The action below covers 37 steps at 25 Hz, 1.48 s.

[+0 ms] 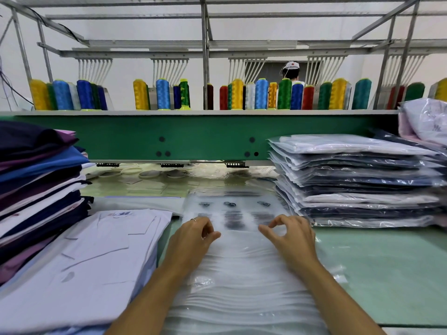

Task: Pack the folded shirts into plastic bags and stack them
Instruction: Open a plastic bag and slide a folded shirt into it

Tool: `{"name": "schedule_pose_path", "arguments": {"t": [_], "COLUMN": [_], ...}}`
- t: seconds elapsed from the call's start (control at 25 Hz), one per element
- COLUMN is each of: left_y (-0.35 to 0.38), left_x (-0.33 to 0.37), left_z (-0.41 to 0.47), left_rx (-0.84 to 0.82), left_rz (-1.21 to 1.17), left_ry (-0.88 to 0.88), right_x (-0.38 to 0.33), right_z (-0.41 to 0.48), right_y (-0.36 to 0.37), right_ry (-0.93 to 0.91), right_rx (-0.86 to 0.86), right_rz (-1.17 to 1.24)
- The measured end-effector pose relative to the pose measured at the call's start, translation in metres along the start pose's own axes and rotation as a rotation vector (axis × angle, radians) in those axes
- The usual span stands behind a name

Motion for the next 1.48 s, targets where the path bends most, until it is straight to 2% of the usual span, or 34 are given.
{"name": "schedule_pose_path", "arguments": {"t": [0.28,0.4,0.64,0.76,1.04,1.24,1.32,1.48], "left_y": [-0.007,-0.009,0.001,0.004,-0.001,-0.016,-0.016,-0.011], "left_x": [0.004,0.007,-0.005,-0.007,0.006,0.007,0.004,0.015], "left_z": [0.005,0.006,0.006,0.004,0.006,0.006,0.004,0.004], "left_rx": [0.129,0.161,-0.024,-0.101,-0.008,0.099,0.085,0.051], "left_rz": [-0.034,0.08,0.271,0.271,0.316,0.339,0.326,0.274], "left_ry": [0.105,0.187,0.109,0.06,0.13,0.036,0.033,0.227], "right_x": [-0.025,-0.027,-0.013,-0.014,-0.024,-0.021,-0.018,-0.021], "right_z": [-0.013,-0.011,-0.006,-0.008,-0.011,-0.008,-0.009,-0.012], "right_y": [-0.006,-0.007,0.005,0.004,-0.007,-0.011,-0.013,-0.021], "right_ry": [-0.273,-0.331,-0.246,-0.221,-0.247,-0.192,-0.177,-0.212], "right_rx": [0.041,0.059,-0.031,-0.04,0.121,0.19,0.211,0.33], "right_rz": [-0.027,-0.059,-0.147,-0.168,-0.154,-0.161,-0.151,-0.139]}}
Point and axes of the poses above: each hand's wrist, its own z-axis towards the middle knuckle, its own y-axis out of the palm, x = y × z, the point moved 5 cm from there along z, towards the middle knuckle, and after that the axes turned 8 degrees about y, right-handed, at the moved point
